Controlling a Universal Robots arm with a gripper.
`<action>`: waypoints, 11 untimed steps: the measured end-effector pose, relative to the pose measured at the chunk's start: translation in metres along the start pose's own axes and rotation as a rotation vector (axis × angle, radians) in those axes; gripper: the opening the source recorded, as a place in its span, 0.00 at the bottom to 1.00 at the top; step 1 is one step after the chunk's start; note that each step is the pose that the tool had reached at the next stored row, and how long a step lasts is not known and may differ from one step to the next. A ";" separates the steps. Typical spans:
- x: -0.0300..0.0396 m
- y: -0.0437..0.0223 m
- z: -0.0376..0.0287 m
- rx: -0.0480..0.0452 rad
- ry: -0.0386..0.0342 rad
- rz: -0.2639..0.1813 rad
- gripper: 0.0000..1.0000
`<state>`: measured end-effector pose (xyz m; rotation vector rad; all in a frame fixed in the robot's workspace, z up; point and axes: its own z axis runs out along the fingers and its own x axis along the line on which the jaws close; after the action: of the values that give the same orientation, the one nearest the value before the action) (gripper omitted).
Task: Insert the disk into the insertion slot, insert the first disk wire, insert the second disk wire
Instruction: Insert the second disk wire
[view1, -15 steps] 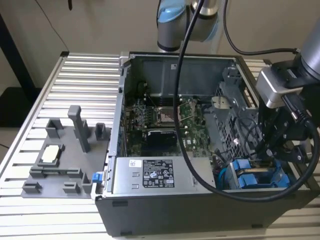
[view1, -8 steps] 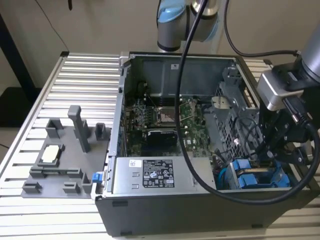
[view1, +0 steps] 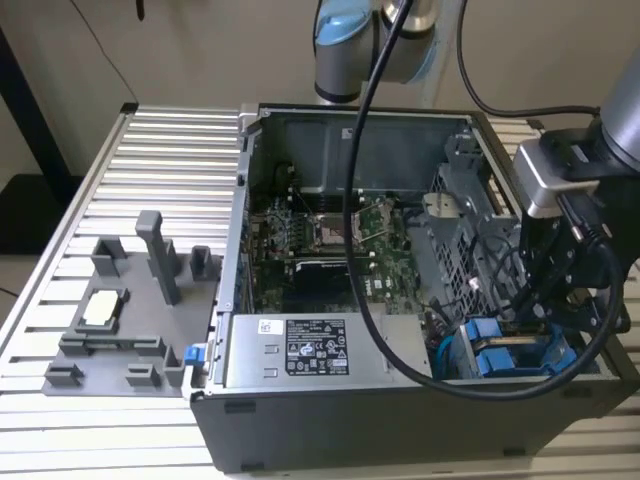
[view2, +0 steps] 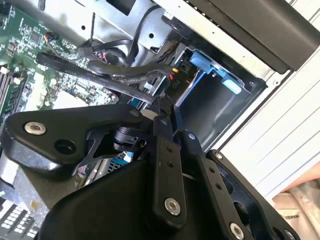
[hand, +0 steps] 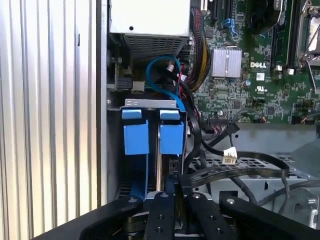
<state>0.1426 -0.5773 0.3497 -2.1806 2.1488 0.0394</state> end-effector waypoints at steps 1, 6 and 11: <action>0.0000 0.0000 0.0000 0.0001 0.0001 0.001 0.16; -0.0001 0.0001 0.0017 0.0004 0.0000 0.001 0.16; -0.0004 0.0002 0.0046 0.0012 -0.0002 0.001 0.16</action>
<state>0.1425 -0.5765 0.3451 -2.1785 2.1495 0.0384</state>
